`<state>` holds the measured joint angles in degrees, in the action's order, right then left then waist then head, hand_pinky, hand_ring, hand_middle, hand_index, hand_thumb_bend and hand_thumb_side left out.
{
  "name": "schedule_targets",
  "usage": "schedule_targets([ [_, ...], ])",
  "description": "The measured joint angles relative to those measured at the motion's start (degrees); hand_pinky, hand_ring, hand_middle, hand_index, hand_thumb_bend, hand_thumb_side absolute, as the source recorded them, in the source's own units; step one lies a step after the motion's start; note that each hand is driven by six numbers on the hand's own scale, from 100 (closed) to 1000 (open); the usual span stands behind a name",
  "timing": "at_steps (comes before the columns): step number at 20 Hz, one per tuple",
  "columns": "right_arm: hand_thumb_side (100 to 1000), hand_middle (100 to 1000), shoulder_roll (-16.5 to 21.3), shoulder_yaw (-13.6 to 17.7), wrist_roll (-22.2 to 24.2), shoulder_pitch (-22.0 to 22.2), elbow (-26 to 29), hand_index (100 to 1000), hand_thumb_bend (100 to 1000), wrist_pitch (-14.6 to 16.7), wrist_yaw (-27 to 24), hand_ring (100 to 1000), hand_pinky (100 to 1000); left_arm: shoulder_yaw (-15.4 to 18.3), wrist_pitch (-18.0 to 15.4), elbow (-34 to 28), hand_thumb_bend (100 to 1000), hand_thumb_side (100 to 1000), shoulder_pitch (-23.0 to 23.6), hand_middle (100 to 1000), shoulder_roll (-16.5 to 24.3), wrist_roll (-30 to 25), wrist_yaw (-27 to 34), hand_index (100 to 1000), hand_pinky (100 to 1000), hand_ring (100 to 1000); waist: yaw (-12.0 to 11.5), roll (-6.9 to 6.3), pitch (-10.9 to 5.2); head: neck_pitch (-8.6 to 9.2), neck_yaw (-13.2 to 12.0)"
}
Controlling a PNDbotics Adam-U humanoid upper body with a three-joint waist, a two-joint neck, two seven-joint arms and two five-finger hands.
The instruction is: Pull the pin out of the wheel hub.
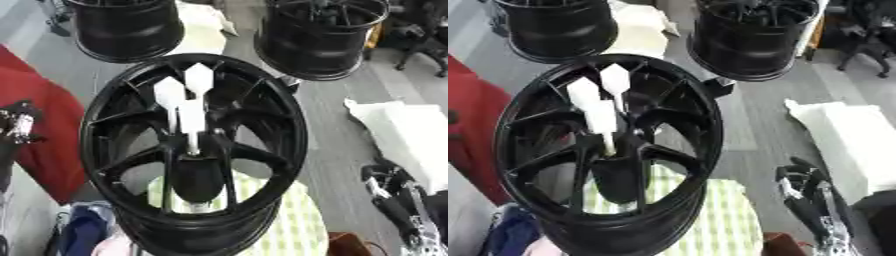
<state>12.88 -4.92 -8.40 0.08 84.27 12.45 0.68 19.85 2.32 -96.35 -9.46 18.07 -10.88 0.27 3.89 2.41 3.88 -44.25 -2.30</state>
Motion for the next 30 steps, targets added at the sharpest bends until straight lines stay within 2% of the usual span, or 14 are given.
schedule_targets([
  [5,424,676,0.0,0.0,0.0,0.0,0.0,829,269,0.0,0.1,675,688,-3.1,-4.2,1.7,204,587,-4.2,698,9.2,-1.4,2.5,847,620,788,0.1,-0.13,-0.15,0.00,0.2],
  [6,424,677,0.0,0.0,0.1,0.0,0.0,829,269,-0.1,0.2,675,689,-3.9,-5.1,2.1,207,596,-5.1,706,11.0,-2.0,3.0,870,627,789,0.2,-0.16,-0.27,0.00,0.2],
  [10,424,677,0.0,0.0,0.1,0.0,0.0,830,271,-0.1,0.2,675,688,-8.3,-9.4,4.2,218,623,-8.6,721,18.5,-5.2,4.1,890,652,790,0.5,-0.23,-0.39,0.00,0.2],
  [14,424,677,0.1,0.0,0.2,0.0,0.0,830,271,-0.1,0.3,675,688,-14.1,-14.5,6.3,218,652,-13.0,736,26.0,-9.7,4.1,895,693,789,0.9,-0.61,-0.90,0.00,0.2],
  [19,424,678,0.5,-0.1,0.5,0.4,0.0,830,271,0.0,0.5,675,688,-23.3,-21.3,8.6,212,650,-20.4,752,34.1,-16.1,2.3,897,745,787,1.4,-1.09,-1.73,0.00,0.1],
  [22,424,678,0.6,-0.4,0.6,0.5,0.0,831,272,0.0,0.7,675,688,-29.2,-25.3,10.1,210,639,-25.3,765,36.6,-20.1,0.4,893,780,791,1.6,-1.53,-2.09,0.00,0.1],
  [26,423,678,1.1,-0.4,0.6,0.9,0.0,831,273,0.1,0.7,675,688,-36.2,-29.7,12.0,206,600,-30.6,783,37.2,-25.8,-2.6,888,817,803,1.6,-2.01,-2.16,0.00,0.2],
  [30,423,679,1.2,-0.4,0.6,1.0,-0.1,831,273,0.1,0.7,675,688,-41.4,-26.9,14.0,200,540,-34.3,801,36.2,-28.5,-5.8,893,839,799,1.6,-2.20,-2.38,0.00,0.5],
])
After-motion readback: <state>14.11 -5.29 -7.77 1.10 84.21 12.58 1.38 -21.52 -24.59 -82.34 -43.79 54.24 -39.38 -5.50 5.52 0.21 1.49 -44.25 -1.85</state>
